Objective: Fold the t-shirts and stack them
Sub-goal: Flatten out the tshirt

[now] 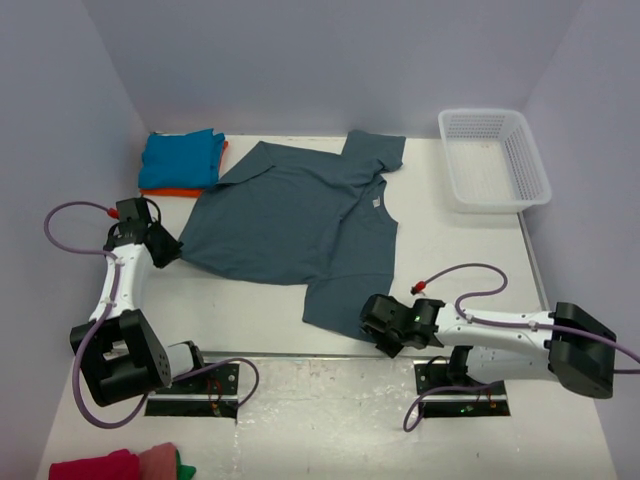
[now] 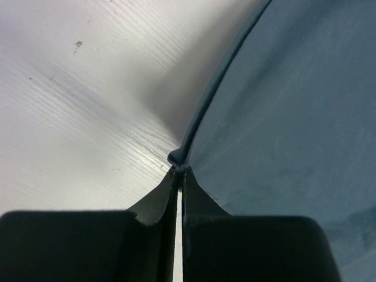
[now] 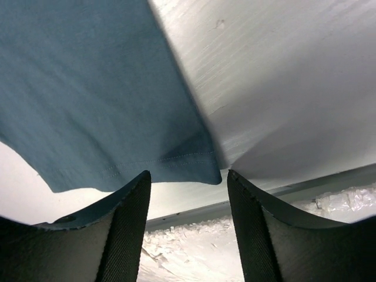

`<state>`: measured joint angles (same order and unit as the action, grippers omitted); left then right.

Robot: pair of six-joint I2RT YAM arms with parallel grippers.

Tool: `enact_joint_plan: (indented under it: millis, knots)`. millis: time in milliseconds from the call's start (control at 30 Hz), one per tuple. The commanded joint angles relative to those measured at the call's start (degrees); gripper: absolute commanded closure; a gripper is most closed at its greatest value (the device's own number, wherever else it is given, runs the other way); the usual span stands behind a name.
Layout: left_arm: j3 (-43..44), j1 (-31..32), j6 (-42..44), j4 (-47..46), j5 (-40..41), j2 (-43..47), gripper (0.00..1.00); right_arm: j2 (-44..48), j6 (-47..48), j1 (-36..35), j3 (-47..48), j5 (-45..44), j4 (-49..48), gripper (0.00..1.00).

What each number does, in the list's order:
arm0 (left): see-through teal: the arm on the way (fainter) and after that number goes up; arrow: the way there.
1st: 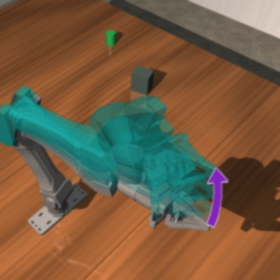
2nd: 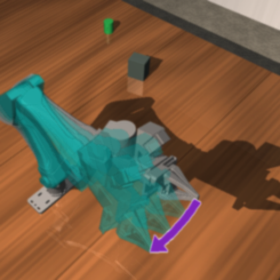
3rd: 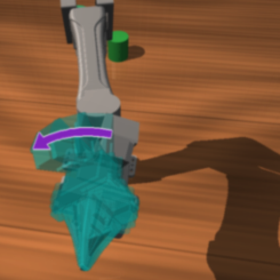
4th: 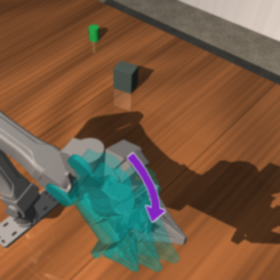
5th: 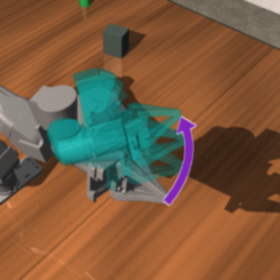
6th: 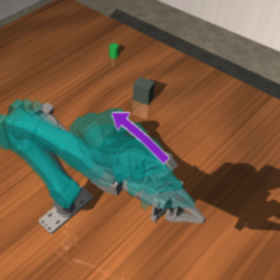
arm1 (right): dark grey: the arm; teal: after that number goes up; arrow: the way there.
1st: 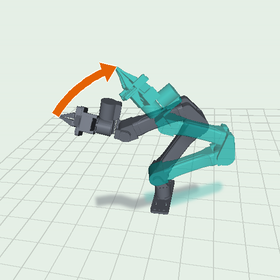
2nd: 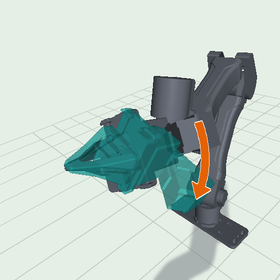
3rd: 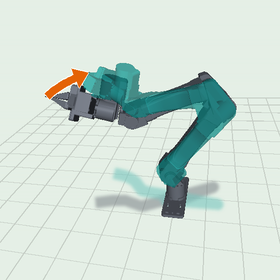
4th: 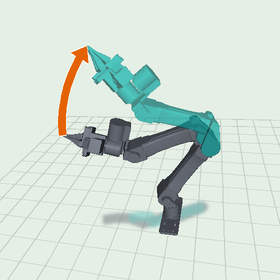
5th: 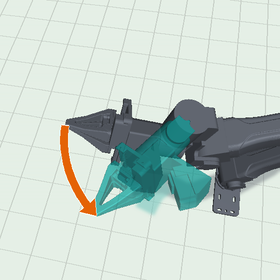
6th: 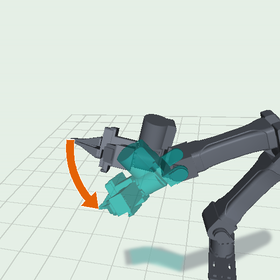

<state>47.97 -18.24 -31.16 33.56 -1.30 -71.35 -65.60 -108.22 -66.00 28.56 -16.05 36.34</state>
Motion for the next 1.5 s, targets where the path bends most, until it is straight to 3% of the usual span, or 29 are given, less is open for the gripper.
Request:
enact_joint_plan:
  millis: [0,467,567,700,767,1067,1200,1333,1467]
  knots:
    - [-0.2,0.2,-1.4,-0.5,-0.5,1.5,1.00,-3.6,-3.7,-0.2,-2.4,-6.9,11.6,0.44]
    - [-0.9,0.1,-1.7,-1.0,-2.2,3.1,1.00,-15.1,-12.4,-0.2,2.7,-7.3,15.1,0.49]
    - [-1.5,0.2,-1.6,-1.2,-2.7,3.8,1.00,-16.6,-13.2,-0.2,2.5,-7.2,14.2,0.56]
    - [-2.3,0.2,-1.5,-1.6,-3.4,4.5,1.00,-18.5,-13.9,-0.1,2.8,-7.0,14.2,0.81]
    - [-2.5,0.1,-1.5,-1.8,-3.5,4.6,1.00,-19.4,-13.8,0.0,3.2,-7.0,14.2,0.98]
    - [-3.2,0.2,-1.2,-2.4,-3.0,5.4,1.00,-22.0,-7.7,-0.8,9.0,-11.5,18.8,1.00]
    - [-3.4,0.3,-0.7,-2.6,-2.7,6.8,1.00,-19.7,0.9,-1.9,16.8,-18.1,21.7,1.00]
    - [-2.4,1.6,0.6,-2.6,-2.1,7.5,1.00,-13.9,23.2,-1.9,25.2,-26.4,20.9,1.00]
    - [-0.9,4.0,2.4,-2.1,-0.8,9.5,1.00,-6.8,46.7,-0.5,32.3,-30.0,13.8,1.00]
